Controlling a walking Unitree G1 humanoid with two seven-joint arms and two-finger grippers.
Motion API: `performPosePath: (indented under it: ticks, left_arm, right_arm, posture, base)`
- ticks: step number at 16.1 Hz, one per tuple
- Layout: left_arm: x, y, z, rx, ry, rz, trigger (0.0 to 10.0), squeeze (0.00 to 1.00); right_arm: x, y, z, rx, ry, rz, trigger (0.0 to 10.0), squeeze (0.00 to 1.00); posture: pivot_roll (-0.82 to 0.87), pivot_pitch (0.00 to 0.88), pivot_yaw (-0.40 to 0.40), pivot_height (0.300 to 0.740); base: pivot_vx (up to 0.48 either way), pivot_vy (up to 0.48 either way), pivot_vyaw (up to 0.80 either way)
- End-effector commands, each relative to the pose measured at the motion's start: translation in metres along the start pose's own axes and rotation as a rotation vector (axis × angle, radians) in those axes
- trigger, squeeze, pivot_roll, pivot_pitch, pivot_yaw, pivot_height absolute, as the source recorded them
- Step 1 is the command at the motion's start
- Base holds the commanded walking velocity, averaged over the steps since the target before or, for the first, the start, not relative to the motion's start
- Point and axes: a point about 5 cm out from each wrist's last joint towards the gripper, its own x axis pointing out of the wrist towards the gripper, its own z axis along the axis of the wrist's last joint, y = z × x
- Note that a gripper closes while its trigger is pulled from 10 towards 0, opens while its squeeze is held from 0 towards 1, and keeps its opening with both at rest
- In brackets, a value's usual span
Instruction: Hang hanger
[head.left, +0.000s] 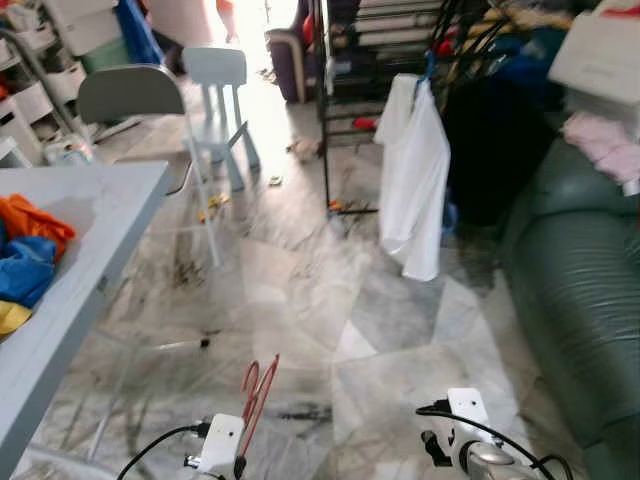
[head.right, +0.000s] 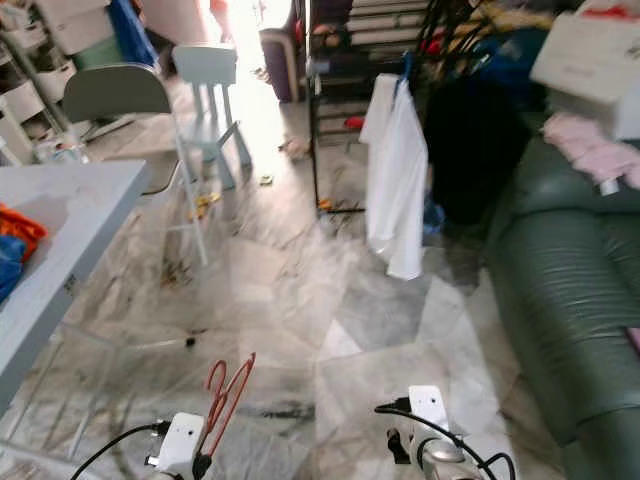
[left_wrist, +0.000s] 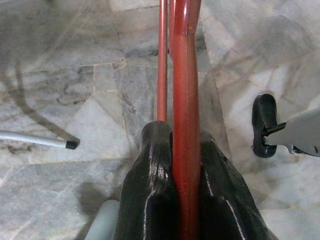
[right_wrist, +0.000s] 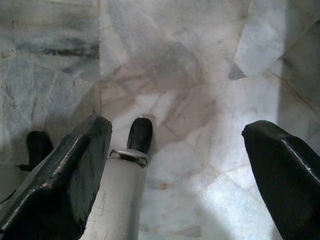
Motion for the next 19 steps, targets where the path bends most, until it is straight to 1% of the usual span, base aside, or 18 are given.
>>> performPosePath:
  ticks: [1,7,12,16,19]
  left_arm:
    - [-0.0004,0.0006,-0.0009,-0.008,0.0,-0.006,10.0,0.0]
    - [-0.0005,0.0003,-0.0021,-0.005,0.005,-0.006,10.0,0.0]
    - [-0.0007,-0.0004,-0.0034,0.002,0.01,-0.007,10.0,0.0]
    - [-0.0009,-0.0005,-0.0044,0.006,0.012,-0.005,10.0,0.0]
    - [-0.0012,-0.0004,-0.0058,-0.009,0.014,0.001,10.0,0.0]
  right_arm:
    - [0.0004,0.0036,0.004,-0.009,-0.01,0.009,10.0,0.0]
    - [0.0003,0.0035,0.0015,-0.015,-0.006,0.009,10.0,0.0]
    - [0.0001,0.0029,-0.0009,-0.018,-0.002,0.006,10.0,0.0]
    - [0.0,0.0025,-0.0015,-0.019,-0.001,0.007,10.0,0.0]
    - [0.0,0.0028,-0.0021,-0.02,0.0,0.007,10.0,0.0]
  posture:
    - [-0.07,0.0,0.055,0.74]
    - [-0.07,0.0,0.057,0.74]
    - [-0.08,0.0,0.061,0.74]
    - [-0.08,0.0,0.061,0.74]
    - [-0.08,0.0,0.061,0.74]
  base:
    - [0.0,0.0,0.0]
    - [0.0,0.0,0.0]
    - [0.0,-0.28,0.0]
    - [0.0,0.0,0.0]
    - [0.0,0.0,0.0]
